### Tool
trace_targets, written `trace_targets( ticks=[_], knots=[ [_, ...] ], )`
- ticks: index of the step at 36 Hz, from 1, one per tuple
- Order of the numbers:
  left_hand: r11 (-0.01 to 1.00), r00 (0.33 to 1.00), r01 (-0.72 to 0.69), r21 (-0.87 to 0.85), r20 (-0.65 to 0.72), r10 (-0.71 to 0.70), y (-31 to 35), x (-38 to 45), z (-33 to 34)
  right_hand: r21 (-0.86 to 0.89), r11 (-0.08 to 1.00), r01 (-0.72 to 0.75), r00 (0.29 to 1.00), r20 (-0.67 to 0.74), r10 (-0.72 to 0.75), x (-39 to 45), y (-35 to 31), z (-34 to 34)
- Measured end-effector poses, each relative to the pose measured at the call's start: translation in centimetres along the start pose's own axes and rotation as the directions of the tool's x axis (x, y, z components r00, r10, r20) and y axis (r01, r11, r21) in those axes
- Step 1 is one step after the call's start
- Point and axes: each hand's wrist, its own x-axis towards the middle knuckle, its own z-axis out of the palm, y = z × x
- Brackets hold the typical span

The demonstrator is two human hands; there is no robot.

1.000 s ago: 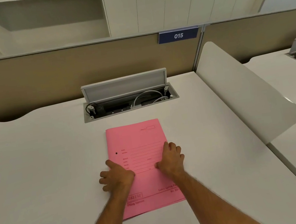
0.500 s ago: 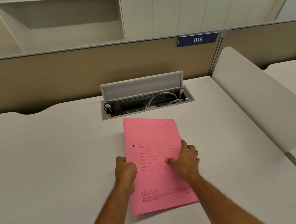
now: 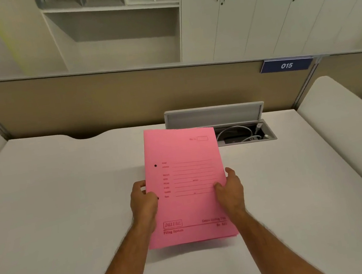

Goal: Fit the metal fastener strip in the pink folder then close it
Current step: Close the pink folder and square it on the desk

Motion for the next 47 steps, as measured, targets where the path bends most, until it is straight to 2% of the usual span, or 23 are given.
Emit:
trace_targets(
  ticks=[7,13,21,29,47],
  knots=[
    [0.991,0.991,-0.094,0.100,-0.087,0.103,1.2,3.7,-3.7,0.086,0.995,0.043,0.999,-0.012,-0.042,0.2,-5.2,4.3],
    [0.964,0.978,-0.146,0.221,-0.116,0.175,2.7,8.1,-6.3,0.082,0.990,0.113,0.993,0.011,-0.114,1.5,-9.4,8.4],
    [0.902,0.967,-0.143,0.408,-0.138,0.215,4.6,13.6,-8.0,0.001,0.987,0.164,0.982,0.096,-0.163,4.5,-11.9,12.8],
    [0.873,0.968,-0.109,0.475,-0.151,0.203,3.2,17.3,-8.5,-0.032,0.990,0.139,0.978,0.161,-0.132,6.6,-12.5,16.1],
    [0.817,0.983,-0.065,0.573,-0.104,0.151,1.9,21.4,-7.2,-0.053,0.996,0.072,0.985,0.164,-0.063,9.4,-10.9,20.5]
  ],
)
